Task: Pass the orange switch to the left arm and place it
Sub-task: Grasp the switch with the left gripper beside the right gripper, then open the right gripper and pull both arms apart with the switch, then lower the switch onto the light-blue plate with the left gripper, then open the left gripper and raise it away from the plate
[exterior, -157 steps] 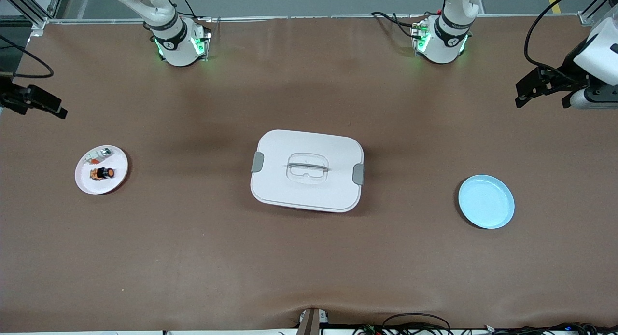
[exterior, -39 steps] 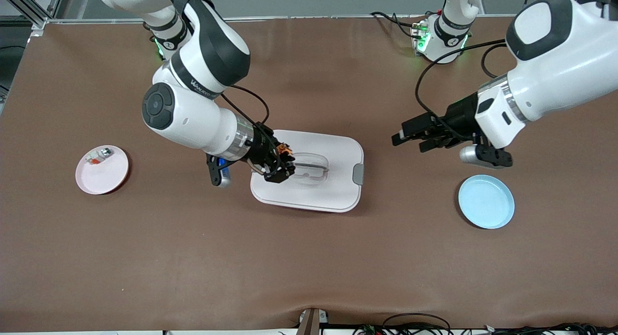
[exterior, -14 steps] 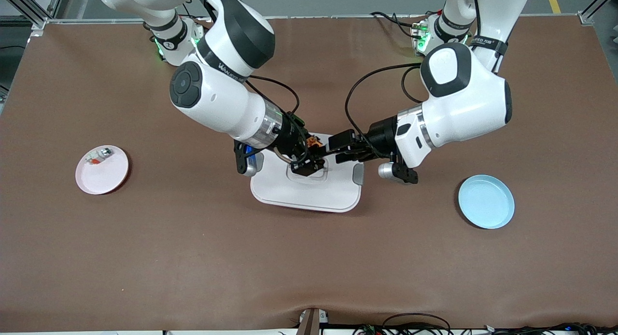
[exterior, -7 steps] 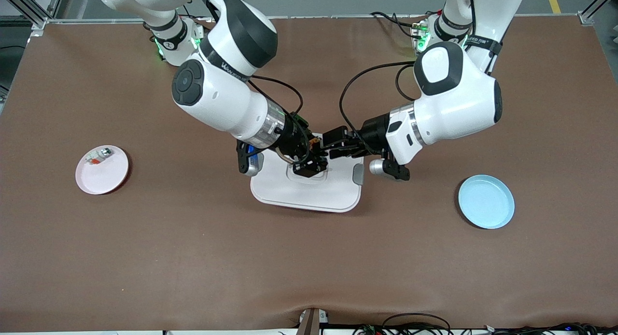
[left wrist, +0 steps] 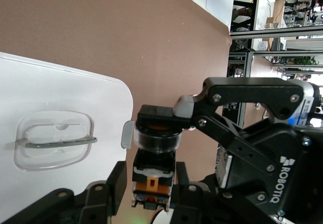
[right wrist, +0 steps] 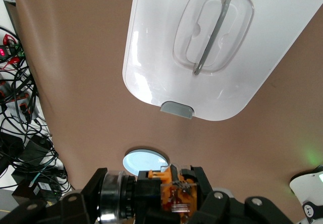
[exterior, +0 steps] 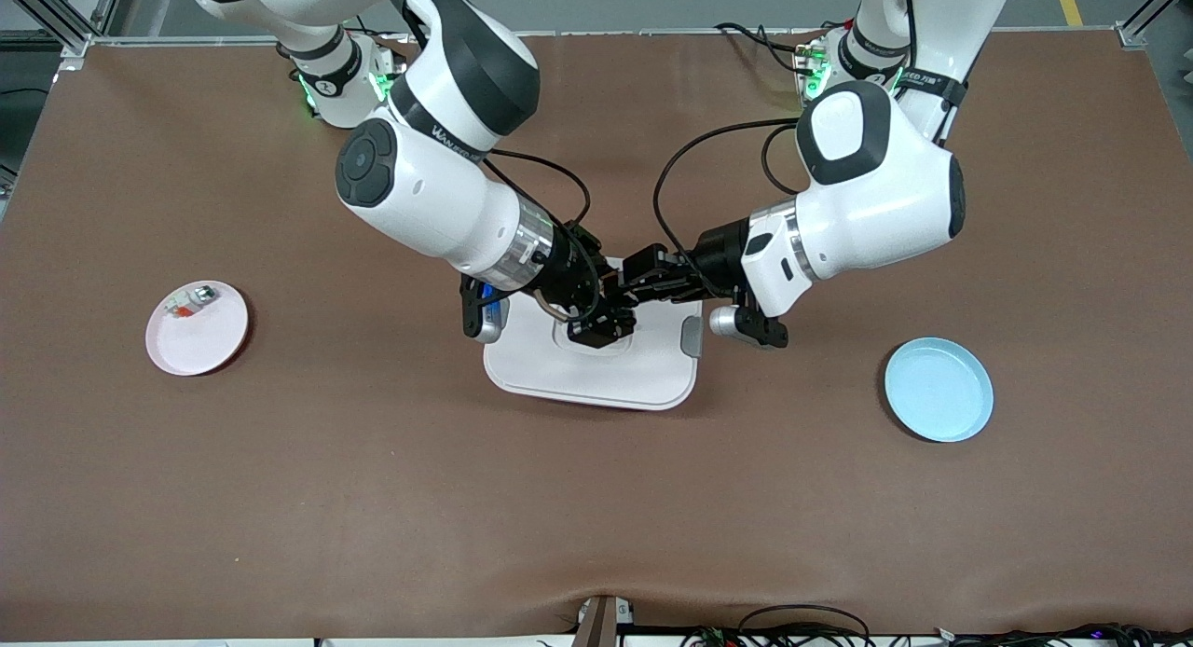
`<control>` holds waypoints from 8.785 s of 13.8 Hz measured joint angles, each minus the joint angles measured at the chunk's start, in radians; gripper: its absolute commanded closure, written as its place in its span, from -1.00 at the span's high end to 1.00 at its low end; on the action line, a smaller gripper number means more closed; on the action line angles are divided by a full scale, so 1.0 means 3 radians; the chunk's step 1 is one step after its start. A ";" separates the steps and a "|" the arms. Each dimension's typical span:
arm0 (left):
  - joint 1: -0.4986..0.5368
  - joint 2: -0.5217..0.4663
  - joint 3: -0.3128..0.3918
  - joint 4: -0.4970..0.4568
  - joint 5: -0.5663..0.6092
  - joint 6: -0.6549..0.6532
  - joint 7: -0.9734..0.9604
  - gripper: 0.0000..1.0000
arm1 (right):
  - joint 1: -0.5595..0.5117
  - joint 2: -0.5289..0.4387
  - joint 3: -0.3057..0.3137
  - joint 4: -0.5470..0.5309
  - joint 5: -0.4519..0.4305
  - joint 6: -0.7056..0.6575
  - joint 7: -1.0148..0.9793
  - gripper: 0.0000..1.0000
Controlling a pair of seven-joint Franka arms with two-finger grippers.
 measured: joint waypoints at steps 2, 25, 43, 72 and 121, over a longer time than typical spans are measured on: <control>0.0000 -0.0001 -0.0005 0.0007 -0.0010 0.0001 0.0006 -0.63 | 0.0001 0.0007 0.0001 0.0006 0.0002 0.0000 0.0009 -1.00; 0.0901 -0.0028 0.0031 -0.0030 0.1708 -0.0792 0.1675 -1.00 | -0.0708 0.0179 -0.0081 0.0153 0.0013 -0.0970 -0.1337 1.00; 0.1750 0.0780 0.0061 -0.0078 0.3405 -0.0418 0.4796 -1.00 | -0.1981 -0.0301 -0.0123 0.0183 -0.1422 -0.2707 -0.5374 1.00; 0.2034 0.0900 0.0037 -0.0818 0.4192 0.0694 0.5039 1.00 | -0.2207 -0.0859 -0.0059 0.0177 -0.1673 -0.2980 -0.6553 1.00; 0.0830 -0.1489 0.0642 -0.0043 0.3265 -0.2363 -0.0002 1.00 | -0.2370 -0.2267 0.0109 -0.1668 -0.1737 -0.1723 -0.6351 1.00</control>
